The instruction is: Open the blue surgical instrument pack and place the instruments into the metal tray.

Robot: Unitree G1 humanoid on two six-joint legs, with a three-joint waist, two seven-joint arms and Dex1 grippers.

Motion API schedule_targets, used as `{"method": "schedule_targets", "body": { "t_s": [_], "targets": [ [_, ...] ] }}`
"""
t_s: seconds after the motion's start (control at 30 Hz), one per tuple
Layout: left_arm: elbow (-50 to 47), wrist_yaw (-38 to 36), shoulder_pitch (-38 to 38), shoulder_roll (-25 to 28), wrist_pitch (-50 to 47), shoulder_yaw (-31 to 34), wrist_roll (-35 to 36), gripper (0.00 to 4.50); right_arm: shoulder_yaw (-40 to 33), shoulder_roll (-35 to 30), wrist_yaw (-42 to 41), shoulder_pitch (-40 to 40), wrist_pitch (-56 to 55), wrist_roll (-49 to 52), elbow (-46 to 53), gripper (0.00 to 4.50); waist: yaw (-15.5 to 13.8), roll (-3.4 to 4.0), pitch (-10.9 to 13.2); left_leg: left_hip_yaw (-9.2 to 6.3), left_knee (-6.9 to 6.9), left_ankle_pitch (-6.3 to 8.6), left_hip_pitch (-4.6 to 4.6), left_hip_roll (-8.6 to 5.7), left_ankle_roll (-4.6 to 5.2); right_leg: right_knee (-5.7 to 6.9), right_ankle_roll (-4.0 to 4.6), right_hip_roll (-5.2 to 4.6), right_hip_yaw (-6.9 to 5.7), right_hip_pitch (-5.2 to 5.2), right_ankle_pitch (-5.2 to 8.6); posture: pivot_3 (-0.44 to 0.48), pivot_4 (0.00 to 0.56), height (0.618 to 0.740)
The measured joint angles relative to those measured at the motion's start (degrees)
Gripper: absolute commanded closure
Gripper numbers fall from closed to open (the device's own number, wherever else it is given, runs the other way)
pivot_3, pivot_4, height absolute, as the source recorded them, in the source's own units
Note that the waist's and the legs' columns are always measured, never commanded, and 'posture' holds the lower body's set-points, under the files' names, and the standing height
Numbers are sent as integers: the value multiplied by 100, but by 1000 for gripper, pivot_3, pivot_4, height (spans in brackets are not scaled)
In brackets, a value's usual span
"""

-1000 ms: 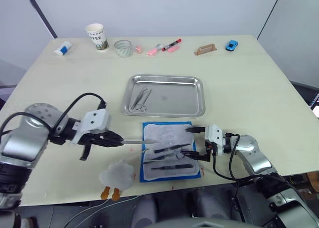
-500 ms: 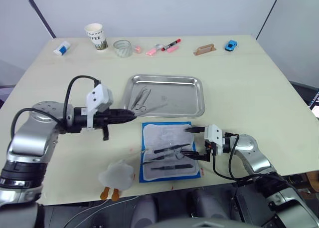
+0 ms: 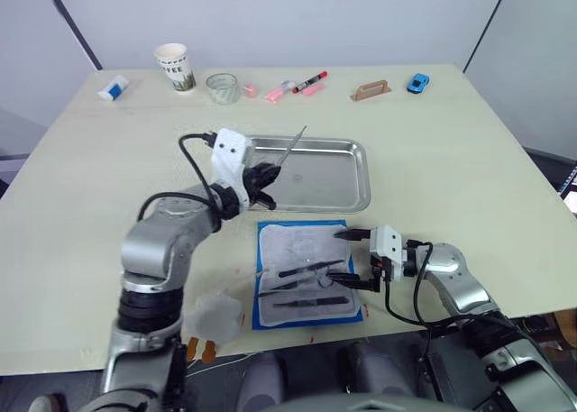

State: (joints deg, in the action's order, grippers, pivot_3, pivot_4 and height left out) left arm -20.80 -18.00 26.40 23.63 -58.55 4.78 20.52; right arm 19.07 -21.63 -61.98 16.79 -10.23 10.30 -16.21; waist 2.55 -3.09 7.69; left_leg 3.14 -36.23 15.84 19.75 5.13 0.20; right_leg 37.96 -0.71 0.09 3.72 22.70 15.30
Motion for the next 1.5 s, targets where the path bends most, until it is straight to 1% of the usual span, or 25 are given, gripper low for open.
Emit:
{"method": "schedule_targets", "body": {
  "t_s": [0.1,0.17,0.3,0.5,0.77,1.0,1.07,1.1,1.13,1.17,1.2,1.23,1.27,1.3,1.33,1.5],
  "targets": [
    [6,491,11,-66,-215,-103,-299,4470,0,0,2,0,0,0,-1,0,0,-3,-3,-8,0,0,0,-2,0,0,1,-1,-2,-1,0,0,150,737],
    [114,797,81,-250,-426,-113,-446,4470,-1,-8,4,-1,0,0,-5,0,-4,-4,-5,-22,0,0,1,-4,-1,0,1,-4,-5,-2,0,0,150,737],
    [490,1175,249,-553,-798,-225,-643,4470,0,6,7,-1,0,0,-4,0,4,-5,-6,-28,0,0,1,-5,-1,0,1,-2,-7,-3,0,0,150,737],
    [1119,1317,393,-777,-723,-310,-823,4470,0,13,32,-3,0,0,-4,0,4,-6,-7,-32,0,0,2,-6,-1,0,3,-2,-12,-4,-2,0,150,737],
    [1364,1316,473,-978,-543,-305,-920,4470,0,17,47,-6,0,0,-4,0,6,-6,-8,-32,0,0,1,-6,-2,0,4,-3,-14,-5,-3,0,150,737],
    [1415,1299,473,-1040,-466,-308,-932,4470,0,17,51,-6,0,0,-4,0,6,-5,-8,-33,0,0,2,-5,-2,0,4,-3,-15,-6,-3,0,150,737],
    [1425,1305,473,-1046,-461,-304,-943,3494,0,17,52,-6,0,0,-4,0,6,-5,-8,-33,0,0,2,-5,-2,0,4,-3,-15,-6,-3,0,150,737],
    [1436,1305,473,-1045,-460,-304,-954,3230,0,17,53,-6,0,0,-4,0,6,-5,-8,-33,0,0,1,-6,-2,0,4,-3,-15,-6,-3,0,150,737],
    [1468,1306,473,-1045,-455,-304,-977,2792,0,17,53,-6,0,0,-4,0,6,-5,-8,-33,0,0,1,-6,-2,0,4,-3,-15,-6,-3,0,150,737],
    [1478,1308,473,-1043,-451,-304,-992,2233,0,17,53,-6,0,0,-4,0,6,-5,-7,-33,0,0,2,-6,-2,0,4,-3,-15,-5,-3,0,150,737],
    [1478,1308,473,-1043,-443,-305,-1005,1852,0,17,53,-6,0,0,-4,0,6,-6,-8,-33,0,0,2,-6,-2,0,4,-3,-16,-6,-3,0,150,737],
    [1478,1309,473,-1041,-422,-304,-1025,1258,0,17,53,-6,1,0,-4,0,6,-5,-8,-33,0,0,2,-6,-2,0,4,-4,-15,-6,-3,0,150,737],
    [1478,1311,473,-1040,-396,-304,-1032,876,0,17,53,-6,0,0,-4,0,6,-5,-8,-33,0,0,2,-5,-2,0,4,-4,-15,-6,-3,0,150,737],
    [1478,1313,473,-1040,-363,-305,-1045,259,0,17,53,-6,0,0,-4,0,6,-5,-8,-33,0,0,2,-6,-3,0,4,-4,-16,-6,-3,0,150,737],
    [1478,1315,473,-1040,-353,-305,-1051,121,0,18,53,-6,1,0,-4,0,6,-5,-8,-33,0,0,2,-5,-3,0,4,-4,-16,-5,-3,0,150,737],
    [1458,1299,473,-1041,-260,-304,-1082,121,0,18,53,-6,1,0,-4,0,6,-5,-8,-34,0,0,2,-5,-3,0,4,-5,-15,-6,-3,0,150,737]
  ]
}}
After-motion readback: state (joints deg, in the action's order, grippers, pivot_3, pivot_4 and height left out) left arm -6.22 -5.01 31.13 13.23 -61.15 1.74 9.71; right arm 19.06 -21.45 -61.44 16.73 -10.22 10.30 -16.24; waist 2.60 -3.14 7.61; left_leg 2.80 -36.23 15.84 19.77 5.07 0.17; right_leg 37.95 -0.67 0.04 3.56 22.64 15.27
